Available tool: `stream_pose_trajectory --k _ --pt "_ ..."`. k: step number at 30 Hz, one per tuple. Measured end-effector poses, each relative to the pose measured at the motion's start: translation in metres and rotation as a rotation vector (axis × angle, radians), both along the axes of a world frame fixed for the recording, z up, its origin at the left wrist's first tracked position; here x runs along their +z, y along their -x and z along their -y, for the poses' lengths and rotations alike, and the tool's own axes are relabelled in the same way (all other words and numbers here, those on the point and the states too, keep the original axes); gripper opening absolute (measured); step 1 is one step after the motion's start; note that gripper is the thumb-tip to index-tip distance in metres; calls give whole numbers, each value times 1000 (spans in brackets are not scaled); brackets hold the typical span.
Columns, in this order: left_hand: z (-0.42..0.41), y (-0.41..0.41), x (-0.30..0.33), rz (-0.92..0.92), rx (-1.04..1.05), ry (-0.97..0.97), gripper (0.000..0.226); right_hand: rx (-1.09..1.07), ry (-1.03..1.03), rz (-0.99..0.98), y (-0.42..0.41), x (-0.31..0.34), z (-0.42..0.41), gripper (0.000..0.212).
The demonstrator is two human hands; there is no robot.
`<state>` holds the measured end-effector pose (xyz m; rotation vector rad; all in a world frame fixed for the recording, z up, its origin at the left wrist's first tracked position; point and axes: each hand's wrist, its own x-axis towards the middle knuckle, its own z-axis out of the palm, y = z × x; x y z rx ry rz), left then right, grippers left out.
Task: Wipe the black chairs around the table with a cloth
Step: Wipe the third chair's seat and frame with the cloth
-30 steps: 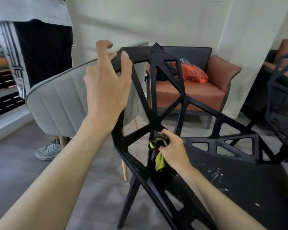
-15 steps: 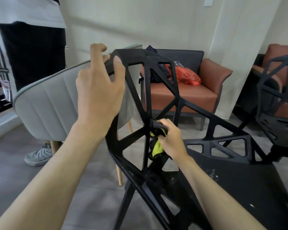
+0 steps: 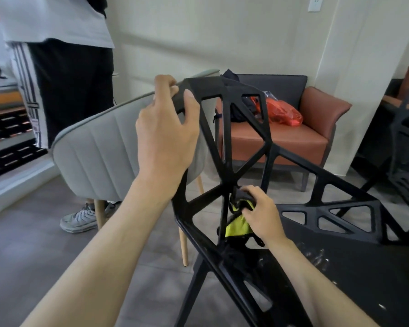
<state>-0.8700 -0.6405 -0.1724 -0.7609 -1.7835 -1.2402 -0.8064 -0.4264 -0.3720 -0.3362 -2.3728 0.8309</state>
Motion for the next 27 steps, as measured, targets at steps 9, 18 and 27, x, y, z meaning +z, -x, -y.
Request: stream_pose_trajectory --k 9,18,27 --pt "0 3 -3 0 -47 -35 30 326 201 -163 -54 62 62 61" --pt "10 -31 -40 347 -368 -297 37 407 312 -56 -75 36 101 53" --pt "8 -42 -71 410 -459 -390 51 488 223 -173 -59 81 123 52"
